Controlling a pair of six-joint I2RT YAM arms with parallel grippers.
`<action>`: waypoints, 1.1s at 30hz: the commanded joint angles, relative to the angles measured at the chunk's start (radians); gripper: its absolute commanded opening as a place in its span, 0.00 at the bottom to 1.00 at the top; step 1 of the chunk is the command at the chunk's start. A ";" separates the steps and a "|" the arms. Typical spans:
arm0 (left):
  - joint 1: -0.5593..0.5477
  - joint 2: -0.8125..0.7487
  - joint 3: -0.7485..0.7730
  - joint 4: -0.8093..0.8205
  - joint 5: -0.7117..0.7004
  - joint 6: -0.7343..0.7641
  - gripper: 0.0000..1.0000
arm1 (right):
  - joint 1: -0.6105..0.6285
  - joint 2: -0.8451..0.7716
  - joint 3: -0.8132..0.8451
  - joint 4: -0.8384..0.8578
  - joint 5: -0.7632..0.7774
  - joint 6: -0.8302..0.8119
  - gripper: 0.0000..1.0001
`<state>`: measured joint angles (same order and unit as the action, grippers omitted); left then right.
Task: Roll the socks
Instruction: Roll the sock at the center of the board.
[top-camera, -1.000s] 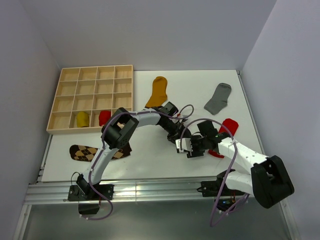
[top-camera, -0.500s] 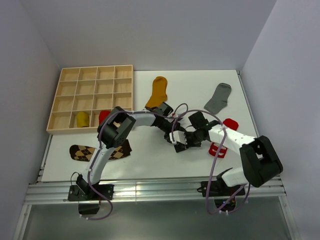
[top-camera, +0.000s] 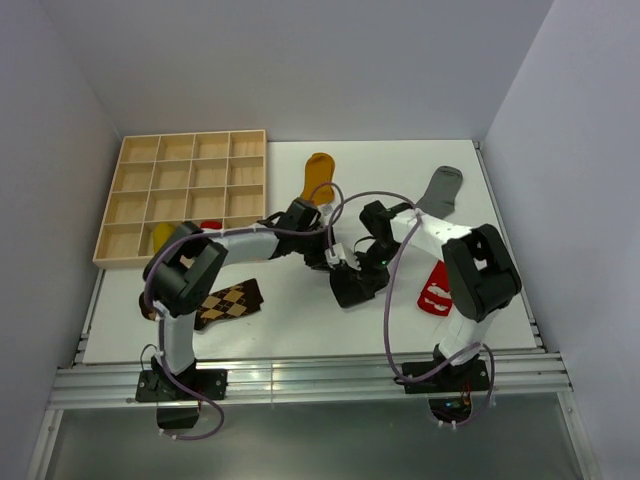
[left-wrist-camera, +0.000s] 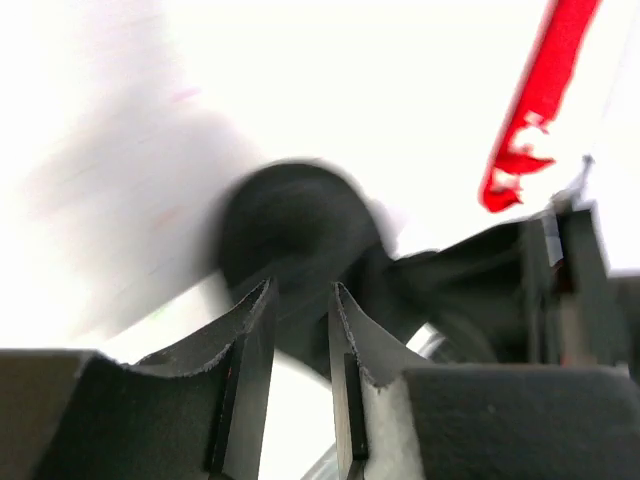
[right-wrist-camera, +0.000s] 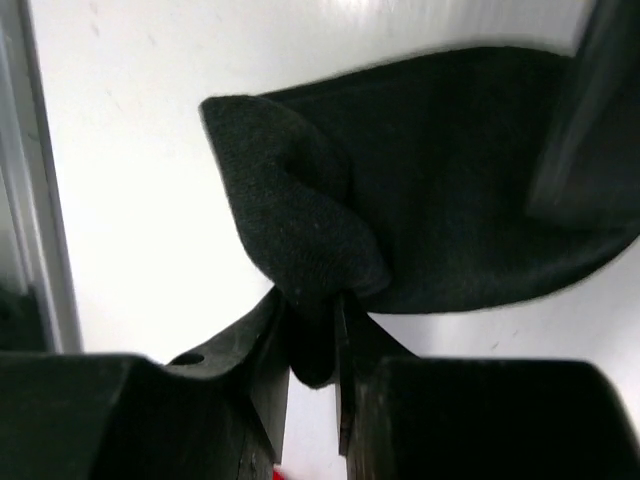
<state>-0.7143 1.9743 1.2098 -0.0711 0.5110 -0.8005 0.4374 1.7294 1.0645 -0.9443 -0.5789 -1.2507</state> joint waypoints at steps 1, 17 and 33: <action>0.018 -0.165 -0.090 0.089 -0.231 0.037 0.32 | -0.037 0.097 0.073 -0.169 0.031 0.059 0.15; -0.341 -0.505 -0.363 0.252 -0.830 0.467 0.33 | -0.046 0.280 0.259 -0.316 0.034 0.134 0.16; -0.732 -0.117 -0.220 0.451 -1.235 1.052 0.50 | -0.045 0.415 0.356 -0.393 0.057 0.224 0.17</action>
<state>-1.4361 1.8442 0.9497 0.2817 -0.6552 0.1188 0.3946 2.1189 1.4071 -1.3506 -0.5694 -1.0359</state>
